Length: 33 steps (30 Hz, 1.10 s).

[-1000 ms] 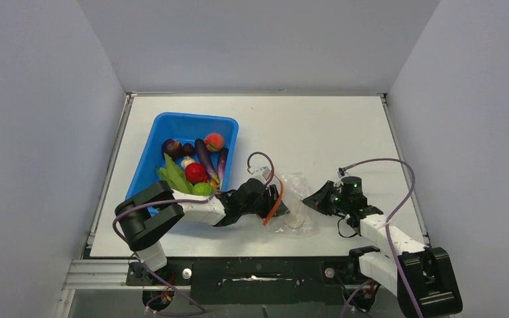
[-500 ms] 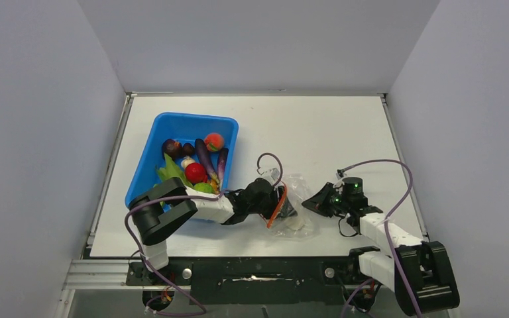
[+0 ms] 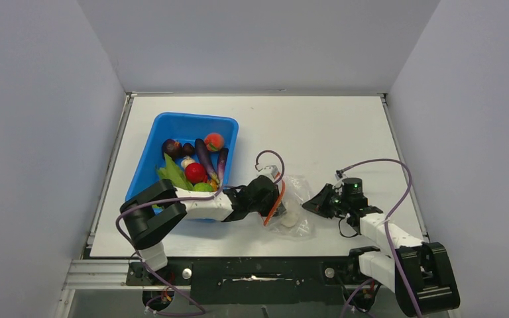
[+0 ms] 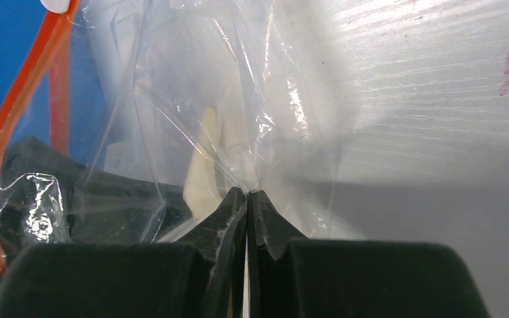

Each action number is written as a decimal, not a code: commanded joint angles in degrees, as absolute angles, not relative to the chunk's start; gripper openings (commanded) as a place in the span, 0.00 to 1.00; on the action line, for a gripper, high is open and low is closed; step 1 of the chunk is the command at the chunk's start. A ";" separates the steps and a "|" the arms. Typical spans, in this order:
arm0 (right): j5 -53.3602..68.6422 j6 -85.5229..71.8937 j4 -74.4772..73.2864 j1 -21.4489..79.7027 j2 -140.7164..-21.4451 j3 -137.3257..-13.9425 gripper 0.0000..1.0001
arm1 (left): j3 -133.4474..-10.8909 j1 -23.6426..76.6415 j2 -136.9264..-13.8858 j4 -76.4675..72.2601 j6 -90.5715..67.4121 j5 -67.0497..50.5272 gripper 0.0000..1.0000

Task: Open the zip-top bag and remove the fake food
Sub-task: Pick up the fake vegetable from the zipper food storage bag.

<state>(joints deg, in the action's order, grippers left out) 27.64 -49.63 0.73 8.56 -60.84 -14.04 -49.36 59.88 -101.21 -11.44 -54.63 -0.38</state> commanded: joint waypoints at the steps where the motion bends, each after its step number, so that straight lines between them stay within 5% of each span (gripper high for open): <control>1: 27.65 -48.01 1.01 8.00 -60.49 -15.79 0.00 | -48.84 59.37 -97.47 -6.11 -51.59 5.29 0.12; 9: 28.93 -47.74 2.48 7.98 -63.05 -15.61 0.00 | -54.59 59.42 -102.25 -6.67 -49.21 -0.65 0.43; 16: 29.33 -47.81 2.35 8.06 -63.21 -15.59 0.00 | -57.88 60.45 -106.80 -3.36 -49.27 1.94 0.47; 19: 29.15 -48.01 2.43 7.96 -62.32 -15.13 0.00 | -58.09 60.85 -107.65 -0.25 -48.38 4.68 0.43; 25: 25.45 -46.03 -2.61 7.59 -60.60 -16.44 0.00 | -60.42 61.01 -107.05 13.16 -44.13 13.06 0.14; 33: 24.17 -45.58 -3.26 6.08 -60.24 -16.18 0.00 | -56.31 60.58 -99.67 12.90 -44.06 14.67 0.12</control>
